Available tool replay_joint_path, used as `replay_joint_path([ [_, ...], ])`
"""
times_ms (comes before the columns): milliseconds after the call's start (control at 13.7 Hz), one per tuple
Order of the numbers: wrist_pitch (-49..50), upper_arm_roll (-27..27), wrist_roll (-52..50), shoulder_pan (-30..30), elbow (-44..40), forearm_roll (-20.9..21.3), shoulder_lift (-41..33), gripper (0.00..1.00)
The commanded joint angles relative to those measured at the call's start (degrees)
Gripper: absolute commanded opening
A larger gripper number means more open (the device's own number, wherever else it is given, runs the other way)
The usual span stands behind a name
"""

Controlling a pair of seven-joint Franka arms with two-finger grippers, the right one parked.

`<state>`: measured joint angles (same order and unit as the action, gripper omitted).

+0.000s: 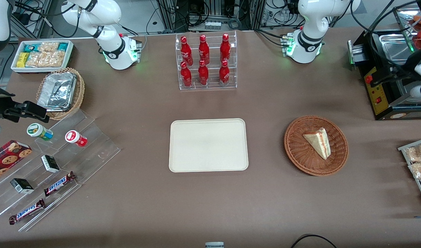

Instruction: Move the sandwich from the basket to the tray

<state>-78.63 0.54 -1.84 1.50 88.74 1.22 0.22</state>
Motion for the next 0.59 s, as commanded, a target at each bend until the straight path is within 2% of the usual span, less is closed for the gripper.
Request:
replay_joint_path([
  [0,-3.7,0.25,-5.7,-0.27,-0.07,0.64,3.73,1.0],
  [146,-10.72,0.26,-11.49,-0.27,5.71,0.46,3.83,1.0],
  [293,-18.8,0.78,-23.5,-1.05,10.82,0.54,4.26,1.0],
  [512,-29.27,0.87,-31.26,-2.02,18.82,0.54,4.79,1.0],
])
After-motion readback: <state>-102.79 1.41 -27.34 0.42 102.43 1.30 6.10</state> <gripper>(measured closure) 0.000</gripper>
